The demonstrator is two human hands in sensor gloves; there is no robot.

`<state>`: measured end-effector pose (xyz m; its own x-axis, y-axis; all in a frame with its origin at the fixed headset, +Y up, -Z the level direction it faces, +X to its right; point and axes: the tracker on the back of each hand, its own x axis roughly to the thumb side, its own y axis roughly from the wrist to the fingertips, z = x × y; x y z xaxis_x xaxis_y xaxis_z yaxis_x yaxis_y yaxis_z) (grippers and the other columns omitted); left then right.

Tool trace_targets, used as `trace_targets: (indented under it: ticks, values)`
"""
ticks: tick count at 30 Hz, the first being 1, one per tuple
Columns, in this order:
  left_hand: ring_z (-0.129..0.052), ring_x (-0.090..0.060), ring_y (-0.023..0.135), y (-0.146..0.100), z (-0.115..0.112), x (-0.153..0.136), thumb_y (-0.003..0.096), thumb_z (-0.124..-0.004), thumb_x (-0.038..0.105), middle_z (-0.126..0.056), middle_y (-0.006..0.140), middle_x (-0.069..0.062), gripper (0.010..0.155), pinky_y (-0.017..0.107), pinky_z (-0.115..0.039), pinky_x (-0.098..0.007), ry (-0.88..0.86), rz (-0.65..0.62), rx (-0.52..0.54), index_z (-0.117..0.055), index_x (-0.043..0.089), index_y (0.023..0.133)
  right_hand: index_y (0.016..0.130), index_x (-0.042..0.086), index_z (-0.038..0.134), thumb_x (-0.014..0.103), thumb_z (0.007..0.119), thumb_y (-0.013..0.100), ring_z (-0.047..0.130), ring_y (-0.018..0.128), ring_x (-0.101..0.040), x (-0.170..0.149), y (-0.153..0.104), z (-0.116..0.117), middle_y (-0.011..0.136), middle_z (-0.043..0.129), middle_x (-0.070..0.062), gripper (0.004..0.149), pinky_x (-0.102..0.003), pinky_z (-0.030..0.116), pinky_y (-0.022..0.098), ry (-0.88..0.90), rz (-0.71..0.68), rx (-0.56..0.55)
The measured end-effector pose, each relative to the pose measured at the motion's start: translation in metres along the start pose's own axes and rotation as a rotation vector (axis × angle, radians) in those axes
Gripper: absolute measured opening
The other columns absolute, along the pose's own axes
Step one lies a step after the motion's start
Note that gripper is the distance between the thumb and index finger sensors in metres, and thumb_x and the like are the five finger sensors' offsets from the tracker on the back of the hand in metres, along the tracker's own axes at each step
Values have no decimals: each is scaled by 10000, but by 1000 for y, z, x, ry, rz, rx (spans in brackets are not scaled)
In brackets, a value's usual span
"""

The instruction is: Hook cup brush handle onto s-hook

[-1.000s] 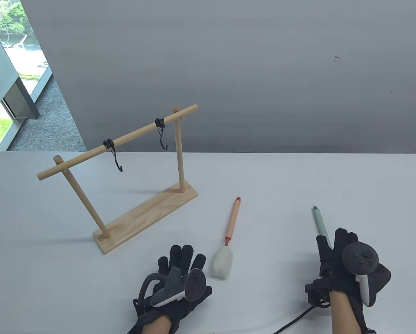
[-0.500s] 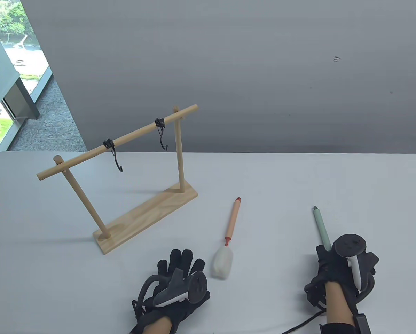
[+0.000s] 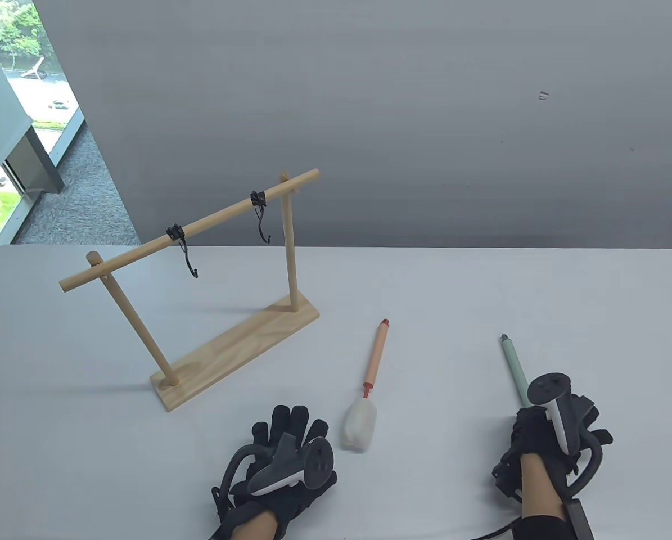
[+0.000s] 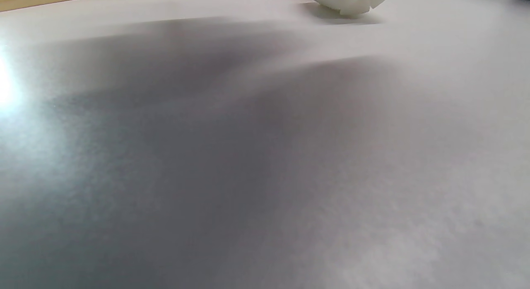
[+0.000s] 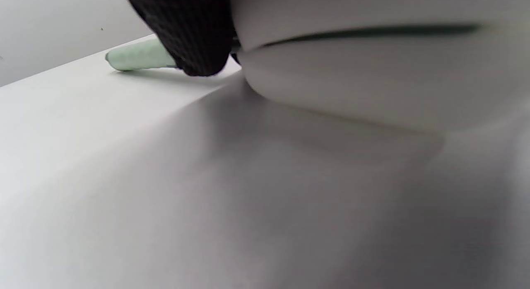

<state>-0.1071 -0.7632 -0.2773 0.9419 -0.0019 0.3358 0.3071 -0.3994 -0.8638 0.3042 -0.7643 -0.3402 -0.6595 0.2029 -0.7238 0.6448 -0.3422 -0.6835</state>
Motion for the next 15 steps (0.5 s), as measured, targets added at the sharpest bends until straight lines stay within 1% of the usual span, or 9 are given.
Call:
trace_targets:
  ticks: [9,11,13,15]
  values:
    - [-68,-481,1058,0,0,0,452,-430,669,-33,1139,-175,806,715,-237,-701,6,-3,-5,-98,278,1073,944,-47,654,218,713,589,111,1112,-443,-1,-1,-1,1156,284,-177,447,-708,29,712,5,-1,-5]
    - [-83,-481,1062,0,0,0,452,-429,670,-51,1146,-175,807,715,-244,-699,2,0,-10,-103,274,1075,936,-52,659,217,703,586,124,1107,-452,0,-3,-3,1149,300,-188,444,-710,43,709,37,-26,-17]
    - [-113,-483,1066,1,2,-1,454,-426,673,-79,1150,-179,808,716,-262,-695,-28,8,-4,-107,268,1076,914,-70,681,212,708,570,166,1088,-482,5,-9,-7,1130,340,-216,445,-719,82,696,99,-105,-45]
    - [-151,-486,1071,1,5,-3,456,-425,675,-114,1156,-180,809,716,-281,-692,-80,10,8,-124,259,1080,891,-70,707,219,716,553,219,1068,-504,13,-16,-10,1112,381,-234,444,-726,127,682,122,-185,-80]
